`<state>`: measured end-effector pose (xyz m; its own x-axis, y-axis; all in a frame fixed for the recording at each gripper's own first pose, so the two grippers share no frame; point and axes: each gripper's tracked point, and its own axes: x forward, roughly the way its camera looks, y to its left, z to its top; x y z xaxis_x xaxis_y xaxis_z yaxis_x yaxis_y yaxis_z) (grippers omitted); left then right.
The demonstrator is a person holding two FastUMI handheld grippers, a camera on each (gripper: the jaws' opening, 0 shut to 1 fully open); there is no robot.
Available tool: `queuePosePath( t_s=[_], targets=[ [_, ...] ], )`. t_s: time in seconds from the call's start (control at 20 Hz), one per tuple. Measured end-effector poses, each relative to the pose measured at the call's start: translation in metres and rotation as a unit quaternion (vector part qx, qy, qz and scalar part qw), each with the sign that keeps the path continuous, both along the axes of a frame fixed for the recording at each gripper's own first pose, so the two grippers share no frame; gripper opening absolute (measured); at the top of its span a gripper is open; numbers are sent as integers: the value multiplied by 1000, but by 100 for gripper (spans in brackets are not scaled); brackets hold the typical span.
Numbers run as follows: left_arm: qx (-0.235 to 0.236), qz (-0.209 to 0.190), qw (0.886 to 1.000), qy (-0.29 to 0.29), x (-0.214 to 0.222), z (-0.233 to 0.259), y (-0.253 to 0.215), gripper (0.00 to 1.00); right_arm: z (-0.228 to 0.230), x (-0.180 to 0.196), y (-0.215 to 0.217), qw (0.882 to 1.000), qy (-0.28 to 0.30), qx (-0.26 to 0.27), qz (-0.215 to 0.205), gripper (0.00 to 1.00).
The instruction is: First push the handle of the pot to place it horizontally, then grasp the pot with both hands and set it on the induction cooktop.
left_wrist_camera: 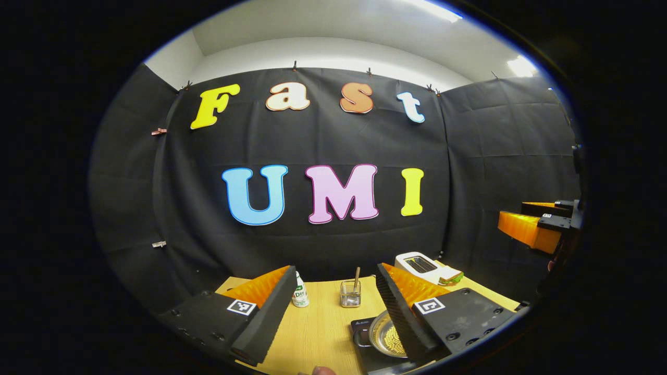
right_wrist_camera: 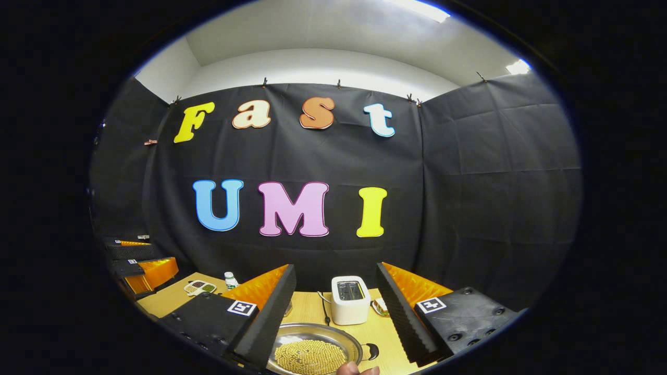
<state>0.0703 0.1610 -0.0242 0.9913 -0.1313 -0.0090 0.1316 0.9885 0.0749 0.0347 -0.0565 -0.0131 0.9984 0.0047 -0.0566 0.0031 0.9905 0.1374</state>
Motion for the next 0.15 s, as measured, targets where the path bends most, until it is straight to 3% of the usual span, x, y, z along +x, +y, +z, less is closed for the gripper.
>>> queuePosePath(
  t_s=[0.15],
  targets=[
    [3, -3, 1000, -3, 1, 2, 1, 94, 1, 0, -1, 1000, -1, 0, -3, 95]
  ],
)
